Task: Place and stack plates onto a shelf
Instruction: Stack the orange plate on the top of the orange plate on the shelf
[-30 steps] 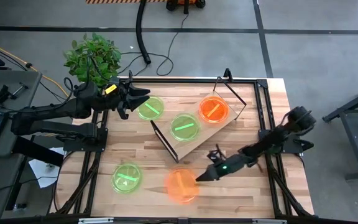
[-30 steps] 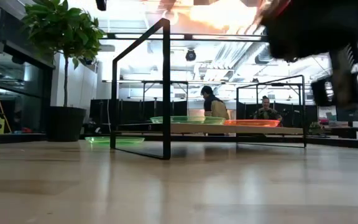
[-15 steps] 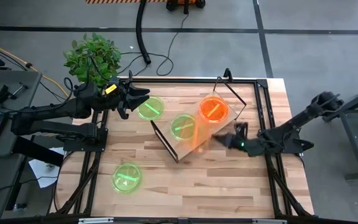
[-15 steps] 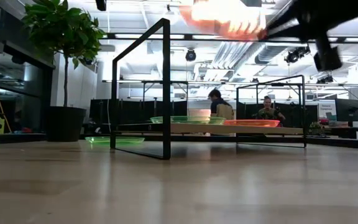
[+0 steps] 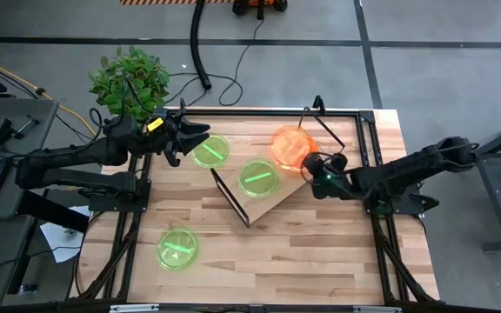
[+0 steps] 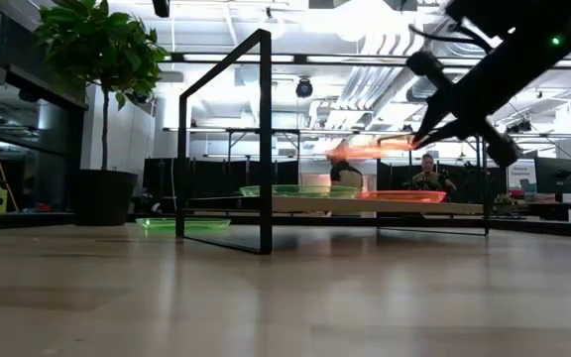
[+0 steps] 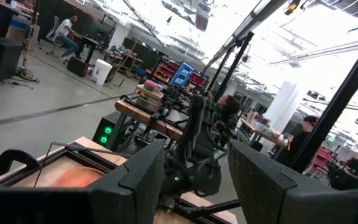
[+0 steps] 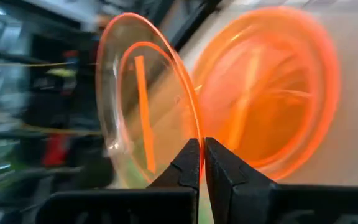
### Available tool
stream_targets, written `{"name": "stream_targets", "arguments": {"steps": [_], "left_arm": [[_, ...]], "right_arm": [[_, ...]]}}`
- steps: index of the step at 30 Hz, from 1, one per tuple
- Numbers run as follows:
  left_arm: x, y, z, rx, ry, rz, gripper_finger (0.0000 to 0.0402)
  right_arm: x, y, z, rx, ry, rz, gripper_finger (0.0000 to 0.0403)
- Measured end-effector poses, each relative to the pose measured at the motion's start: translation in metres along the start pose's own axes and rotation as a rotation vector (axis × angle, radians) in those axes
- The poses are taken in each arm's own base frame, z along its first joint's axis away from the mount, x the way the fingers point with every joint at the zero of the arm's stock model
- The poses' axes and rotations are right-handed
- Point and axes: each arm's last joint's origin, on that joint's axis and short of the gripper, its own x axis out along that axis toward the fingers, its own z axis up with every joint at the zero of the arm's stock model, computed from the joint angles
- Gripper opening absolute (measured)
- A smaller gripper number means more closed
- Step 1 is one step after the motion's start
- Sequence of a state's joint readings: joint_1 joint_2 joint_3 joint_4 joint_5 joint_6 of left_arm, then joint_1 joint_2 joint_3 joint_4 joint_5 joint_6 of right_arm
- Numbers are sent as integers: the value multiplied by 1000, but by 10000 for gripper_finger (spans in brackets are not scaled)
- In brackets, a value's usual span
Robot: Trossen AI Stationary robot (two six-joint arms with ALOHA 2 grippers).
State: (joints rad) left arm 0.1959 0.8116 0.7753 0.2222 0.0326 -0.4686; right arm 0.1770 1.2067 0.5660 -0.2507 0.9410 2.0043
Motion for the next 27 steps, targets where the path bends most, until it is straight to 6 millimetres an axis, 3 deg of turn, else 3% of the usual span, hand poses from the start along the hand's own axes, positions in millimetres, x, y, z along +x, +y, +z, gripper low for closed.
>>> {"name": "stream_targets", "arguments": {"steps": [5,9,27], "left_arm": [[0,0,0,-1,0,0,170],[0,0,0,-1,0,0,170],[0,0,0,0,1,0,170]], "right_arm": [[-7,23,8,-167,-68,-247,0],[-8,38,13,-251,-97,-335,0],[1,34,12,-202,-57,-380,0]]}}
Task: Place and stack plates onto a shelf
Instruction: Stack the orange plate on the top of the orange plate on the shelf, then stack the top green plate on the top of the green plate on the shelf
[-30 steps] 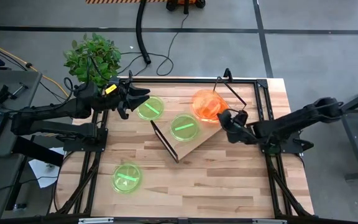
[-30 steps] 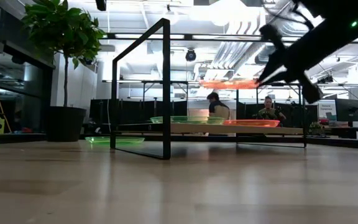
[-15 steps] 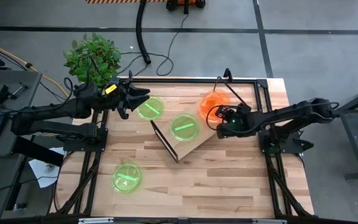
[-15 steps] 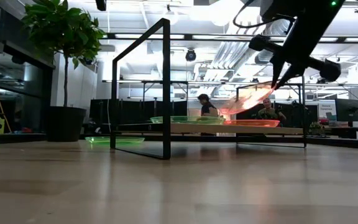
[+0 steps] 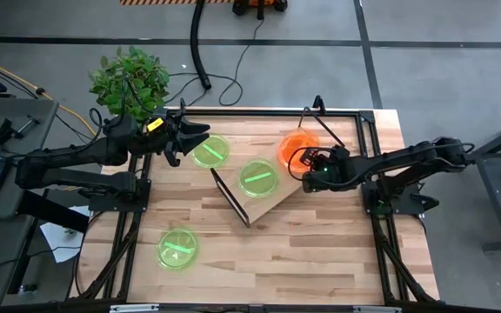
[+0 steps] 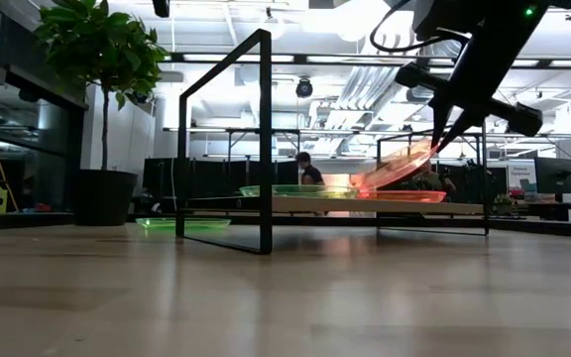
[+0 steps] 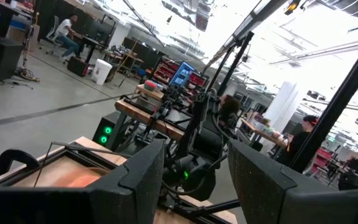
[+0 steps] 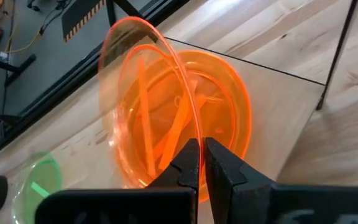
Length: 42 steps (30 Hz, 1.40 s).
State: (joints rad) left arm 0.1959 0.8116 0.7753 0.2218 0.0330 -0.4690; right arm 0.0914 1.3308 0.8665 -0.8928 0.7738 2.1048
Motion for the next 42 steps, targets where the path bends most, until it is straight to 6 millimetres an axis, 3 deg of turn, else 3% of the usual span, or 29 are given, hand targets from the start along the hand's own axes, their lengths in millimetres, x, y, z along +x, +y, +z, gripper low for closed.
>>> {"name": "stream_targets", "arguments": {"steps": [5,13,18,29,39,42], "left_arm": [[0,0,0,0,0,0,170],[0,0,0,0,0,0,170],[0,0,0,0,0,0,170],[0,0,-1,0,7,3,170],[0,1,-2,14,25,0,170],[6,2,-7,32,106,-37,170]], "right_arm": [[2,1,2,8,-8,-7,20],[5,5,3,-16,-2,9,120],[3,8,3,-48,21,11,160],[-11,12,11,-203,93,53,170],[-50,18,12,-422,206,339,170],[-61,18,12,-460,229,412,170]]}}
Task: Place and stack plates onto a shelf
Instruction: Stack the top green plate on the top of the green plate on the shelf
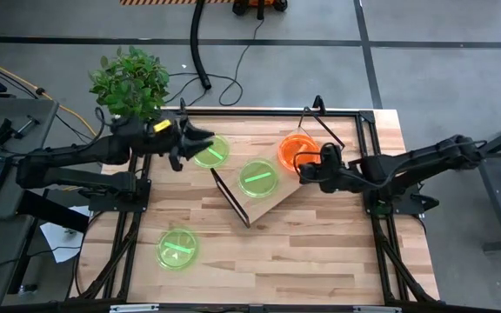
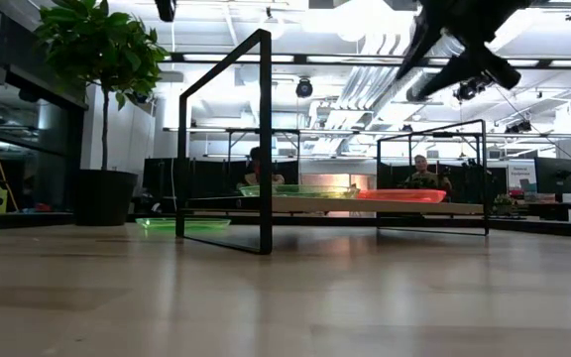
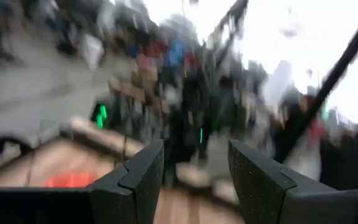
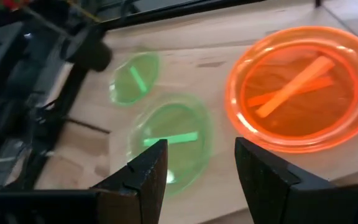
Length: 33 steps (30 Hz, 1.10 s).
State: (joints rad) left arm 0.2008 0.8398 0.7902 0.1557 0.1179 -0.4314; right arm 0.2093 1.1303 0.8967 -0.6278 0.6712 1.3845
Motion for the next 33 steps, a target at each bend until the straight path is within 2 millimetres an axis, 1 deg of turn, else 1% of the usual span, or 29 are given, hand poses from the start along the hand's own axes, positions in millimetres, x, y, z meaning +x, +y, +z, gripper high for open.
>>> {"name": "stream_targets", "arguments": {"steps": [4,5,8,10,13,16,19,23,27,29,33], "left_arm": [[3,1,0,129,223,-30,170],[4,2,-3,162,287,-30,170],[1,9,-19,258,480,-5,170],[-1,12,-27,317,573,10,170],[-8,24,-44,373,730,84,170],[-13,37,-62,413,798,122,170],[-21,50,-82,482,901,191,170],[-27,65,-101,557,982,309,170],[-31,79,-114,592,1047,419,170],[-32,84,-121,607,1095,419,170],[-27,90,-129,613,1157,409,170]], "right_arm": [[-6,2,-4,-27,16,32,170],[-7,2,-5,-32,20,34,170],[-8,3,-8,-40,36,40,170],[-8,3,-9,-44,40,42,170],[-9,3,-10,-48,43,45,170],[-9,3,-10,-48,46,46,170],[-9,3,-10,-47,47,46,170],[-9,3,-10,-46,55,48,170],[-9,3,-10,-44,56,48,170],[-9,3,-10,-33,57,48,170],[-9,3,-10,-18,58,48,170]]}}
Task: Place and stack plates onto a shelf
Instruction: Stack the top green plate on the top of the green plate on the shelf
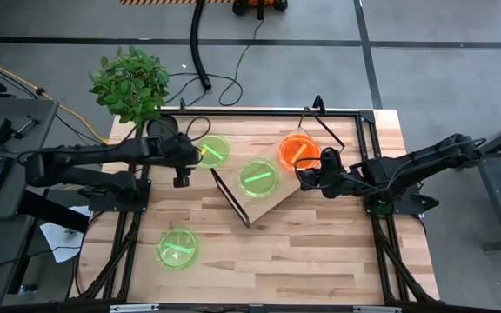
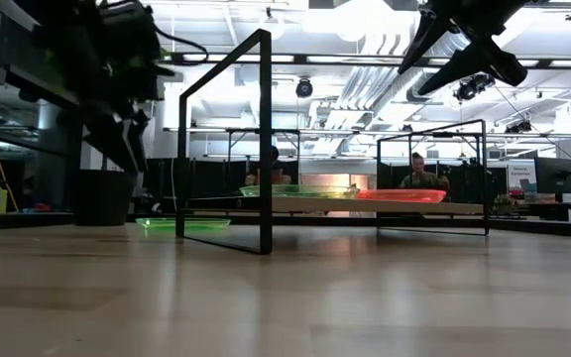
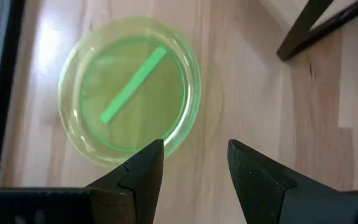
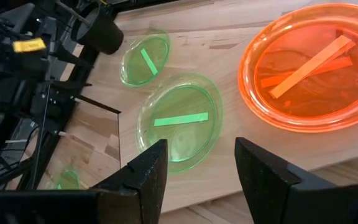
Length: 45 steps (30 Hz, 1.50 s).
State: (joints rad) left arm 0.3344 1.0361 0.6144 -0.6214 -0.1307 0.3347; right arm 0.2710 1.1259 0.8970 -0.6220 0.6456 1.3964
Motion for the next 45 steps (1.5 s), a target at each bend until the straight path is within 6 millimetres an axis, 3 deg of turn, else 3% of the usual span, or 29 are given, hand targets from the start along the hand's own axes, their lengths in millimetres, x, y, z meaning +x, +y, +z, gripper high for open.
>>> {"name": "stream_targets", "arguments": {"steps": [10,28,38,45], "left_arm": [[15,-2,1,121,65,-38,170],[20,-3,4,288,37,-71,170],[49,-8,2,332,158,-140,170],[67,-8,7,337,148,-121,170]], "right_arm": [[0,0,-1,14,30,4,170],[0,1,-2,22,55,13,170],[0,1,-2,22,53,12,170],[0,1,-2,22,53,13,170]]}}
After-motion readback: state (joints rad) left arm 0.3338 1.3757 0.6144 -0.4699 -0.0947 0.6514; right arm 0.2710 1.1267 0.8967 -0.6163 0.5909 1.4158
